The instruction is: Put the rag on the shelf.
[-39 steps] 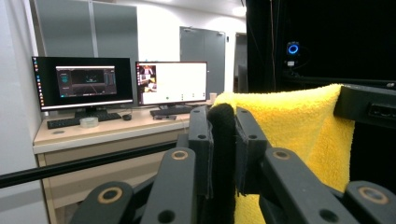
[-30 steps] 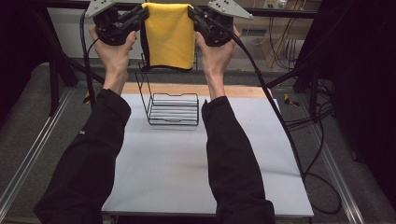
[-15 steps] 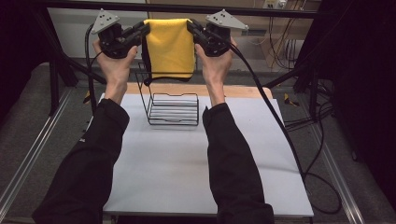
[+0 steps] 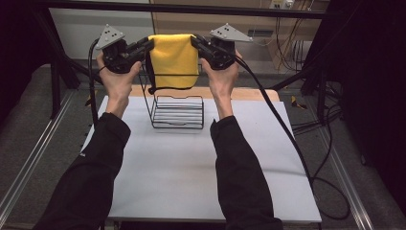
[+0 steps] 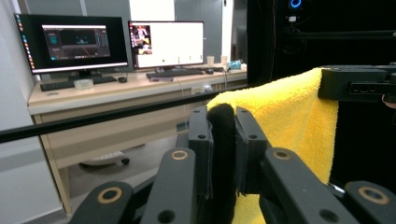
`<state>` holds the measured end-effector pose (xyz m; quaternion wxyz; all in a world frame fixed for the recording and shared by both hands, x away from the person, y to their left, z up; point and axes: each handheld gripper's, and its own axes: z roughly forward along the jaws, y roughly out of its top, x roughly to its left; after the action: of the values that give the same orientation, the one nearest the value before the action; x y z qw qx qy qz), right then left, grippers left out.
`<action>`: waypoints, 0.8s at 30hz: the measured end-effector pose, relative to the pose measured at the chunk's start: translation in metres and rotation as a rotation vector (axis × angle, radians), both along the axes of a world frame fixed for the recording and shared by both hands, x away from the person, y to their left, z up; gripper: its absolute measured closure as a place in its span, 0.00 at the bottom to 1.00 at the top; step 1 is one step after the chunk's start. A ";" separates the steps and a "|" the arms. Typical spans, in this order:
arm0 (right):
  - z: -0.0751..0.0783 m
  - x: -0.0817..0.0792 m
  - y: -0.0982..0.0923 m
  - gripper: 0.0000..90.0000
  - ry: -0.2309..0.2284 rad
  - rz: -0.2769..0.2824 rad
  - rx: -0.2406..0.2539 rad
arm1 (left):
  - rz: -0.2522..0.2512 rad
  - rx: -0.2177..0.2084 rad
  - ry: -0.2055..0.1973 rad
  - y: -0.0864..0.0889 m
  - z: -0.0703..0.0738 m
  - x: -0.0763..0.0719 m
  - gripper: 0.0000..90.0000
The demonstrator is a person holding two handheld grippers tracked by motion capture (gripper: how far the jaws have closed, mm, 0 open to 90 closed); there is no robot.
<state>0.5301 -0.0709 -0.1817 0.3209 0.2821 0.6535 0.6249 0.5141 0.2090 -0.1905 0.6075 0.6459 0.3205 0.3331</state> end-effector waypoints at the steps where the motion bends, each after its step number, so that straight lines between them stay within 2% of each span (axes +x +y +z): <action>1: -0.001 0.000 0.000 0.93 0.003 0.001 -0.005 | 0.000 0.003 0.004 0.000 -0.001 0.000 0.88; 8: -0.005 -0.003 -0.002 0.93 0.021 0.013 -0.019 | -0.013 0.017 0.008 -0.001 -0.008 -0.006 0.88; 14: -0.011 -0.003 0.001 0.93 0.037 0.020 -0.028 | 0.000 0.019 0.025 0.002 -0.014 -0.005 0.88; 19: -0.015 -0.001 0.005 0.93 0.052 0.030 -0.042 | 0.001 0.027 0.055 0.005 -0.021 -0.003 0.88; 24: -0.018 0.000 0.005 0.93 0.054 0.031 -0.042 | 0.001 0.020 0.046 0.006 -0.021 -0.004 0.88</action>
<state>0.5304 -0.0656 -0.2000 0.2991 0.2818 0.6792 0.6082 0.5101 0.2148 -0.2113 0.5932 0.6594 0.3315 0.3217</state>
